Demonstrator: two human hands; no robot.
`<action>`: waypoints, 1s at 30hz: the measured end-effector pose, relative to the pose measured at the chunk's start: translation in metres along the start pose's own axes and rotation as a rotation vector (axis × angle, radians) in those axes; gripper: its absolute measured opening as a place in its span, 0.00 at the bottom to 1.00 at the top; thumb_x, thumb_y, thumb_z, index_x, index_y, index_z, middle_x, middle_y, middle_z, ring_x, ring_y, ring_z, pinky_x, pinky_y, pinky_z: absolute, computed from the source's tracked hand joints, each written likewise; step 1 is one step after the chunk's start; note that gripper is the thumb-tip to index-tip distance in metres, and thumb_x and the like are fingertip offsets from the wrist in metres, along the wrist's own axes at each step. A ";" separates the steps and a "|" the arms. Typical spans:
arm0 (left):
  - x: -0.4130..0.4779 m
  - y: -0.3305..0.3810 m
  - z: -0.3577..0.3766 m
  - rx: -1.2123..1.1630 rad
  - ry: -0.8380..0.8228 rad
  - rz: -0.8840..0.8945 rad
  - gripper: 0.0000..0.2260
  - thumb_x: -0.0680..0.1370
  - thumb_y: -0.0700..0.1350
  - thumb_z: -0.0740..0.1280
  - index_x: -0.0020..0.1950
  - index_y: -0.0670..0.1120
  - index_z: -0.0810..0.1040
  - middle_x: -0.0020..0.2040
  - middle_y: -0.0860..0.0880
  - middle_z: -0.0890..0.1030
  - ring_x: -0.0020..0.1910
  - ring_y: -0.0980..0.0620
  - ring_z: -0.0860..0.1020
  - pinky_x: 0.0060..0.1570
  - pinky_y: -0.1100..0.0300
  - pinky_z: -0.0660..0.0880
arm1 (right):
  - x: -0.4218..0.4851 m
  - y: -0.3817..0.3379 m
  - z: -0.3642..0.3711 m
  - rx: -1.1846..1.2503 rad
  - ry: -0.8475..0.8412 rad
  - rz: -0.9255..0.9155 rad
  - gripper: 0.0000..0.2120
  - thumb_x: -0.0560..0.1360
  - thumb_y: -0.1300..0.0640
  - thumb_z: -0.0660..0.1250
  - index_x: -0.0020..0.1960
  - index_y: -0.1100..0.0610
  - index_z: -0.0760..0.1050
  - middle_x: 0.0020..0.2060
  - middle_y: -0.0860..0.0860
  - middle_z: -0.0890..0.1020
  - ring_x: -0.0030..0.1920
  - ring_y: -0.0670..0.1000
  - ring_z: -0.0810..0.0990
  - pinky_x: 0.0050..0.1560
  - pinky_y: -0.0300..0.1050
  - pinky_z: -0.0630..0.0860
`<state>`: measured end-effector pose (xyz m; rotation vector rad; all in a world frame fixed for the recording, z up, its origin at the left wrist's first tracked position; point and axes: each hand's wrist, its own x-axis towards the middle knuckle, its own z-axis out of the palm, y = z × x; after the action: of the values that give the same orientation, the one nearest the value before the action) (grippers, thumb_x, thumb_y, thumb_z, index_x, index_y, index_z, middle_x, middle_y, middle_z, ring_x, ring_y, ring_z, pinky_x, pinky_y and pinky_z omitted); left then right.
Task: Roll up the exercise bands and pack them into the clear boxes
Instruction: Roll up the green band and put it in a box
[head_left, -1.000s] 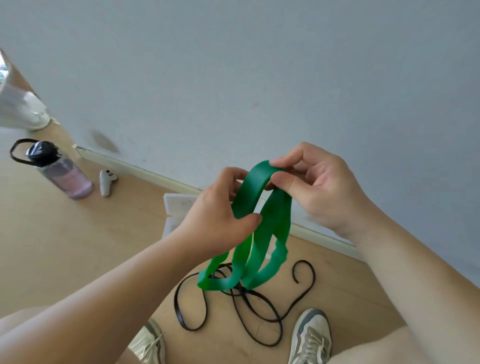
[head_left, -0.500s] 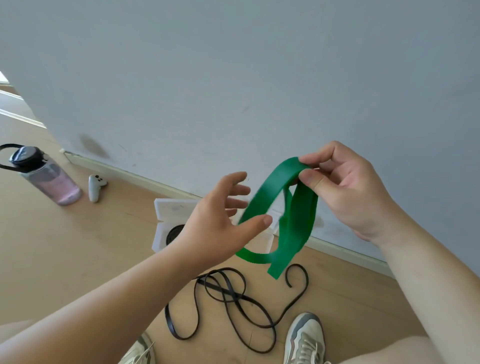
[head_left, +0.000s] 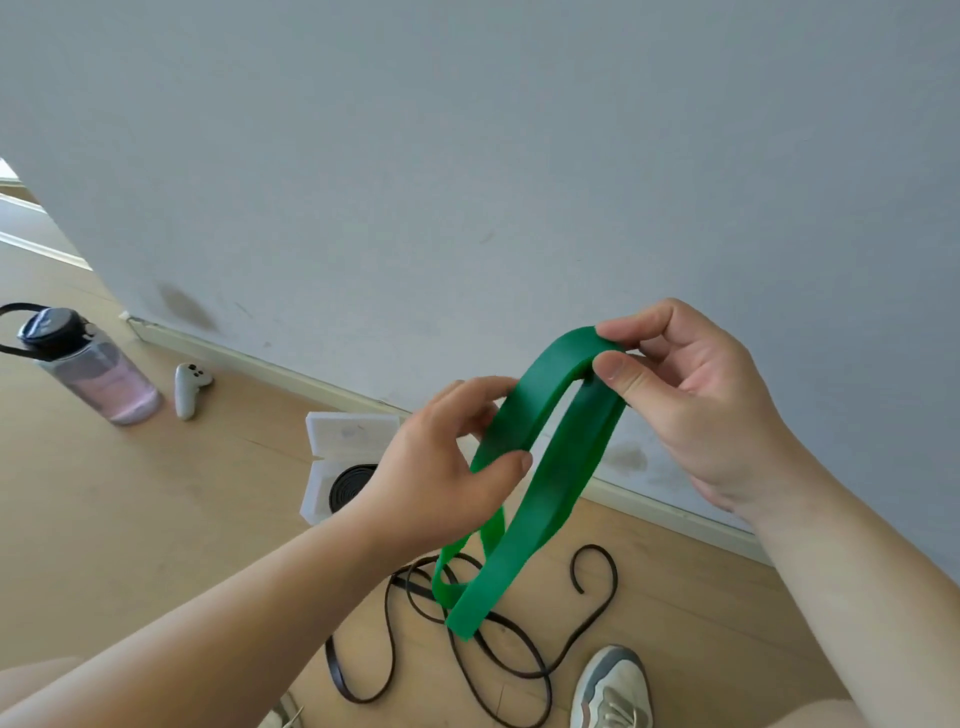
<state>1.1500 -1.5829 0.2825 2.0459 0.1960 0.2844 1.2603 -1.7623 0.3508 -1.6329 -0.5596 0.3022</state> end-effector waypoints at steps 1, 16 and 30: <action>0.000 0.002 -0.004 -0.015 -0.012 -0.018 0.16 0.75 0.41 0.74 0.59 0.56 0.78 0.49 0.58 0.82 0.54 0.57 0.80 0.59 0.71 0.72 | 0.000 0.000 -0.003 -0.011 0.002 0.002 0.09 0.78 0.69 0.69 0.50 0.55 0.78 0.44 0.50 0.88 0.47 0.49 0.87 0.53 0.43 0.80; -0.006 0.032 -0.026 -0.252 -0.072 0.085 0.23 0.77 0.41 0.71 0.72 0.53 0.77 0.62 0.55 0.84 0.64 0.56 0.81 0.66 0.53 0.77 | -0.009 0.004 0.004 -0.079 -0.312 0.060 0.21 0.67 0.63 0.79 0.50 0.56 0.69 0.55 0.52 0.84 0.56 0.53 0.85 0.64 0.55 0.76; -0.003 0.019 -0.039 -0.276 -0.144 0.019 0.28 0.73 0.49 0.77 0.71 0.53 0.71 0.52 0.49 0.84 0.51 0.47 0.84 0.55 0.49 0.81 | -0.008 -0.001 0.030 -0.325 -0.223 -0.157 0.12 0.71 0.67 0.78 0.49 0.52 0.87 0.49 0.43 0.88 0.54 0.45 0.86 0.61 0.41 0.80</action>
<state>1.1364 -1.5599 0.3163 1.7865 0.0446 0.1644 1.2384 -1.7410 0.3460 -1.8657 -0.9407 0.2900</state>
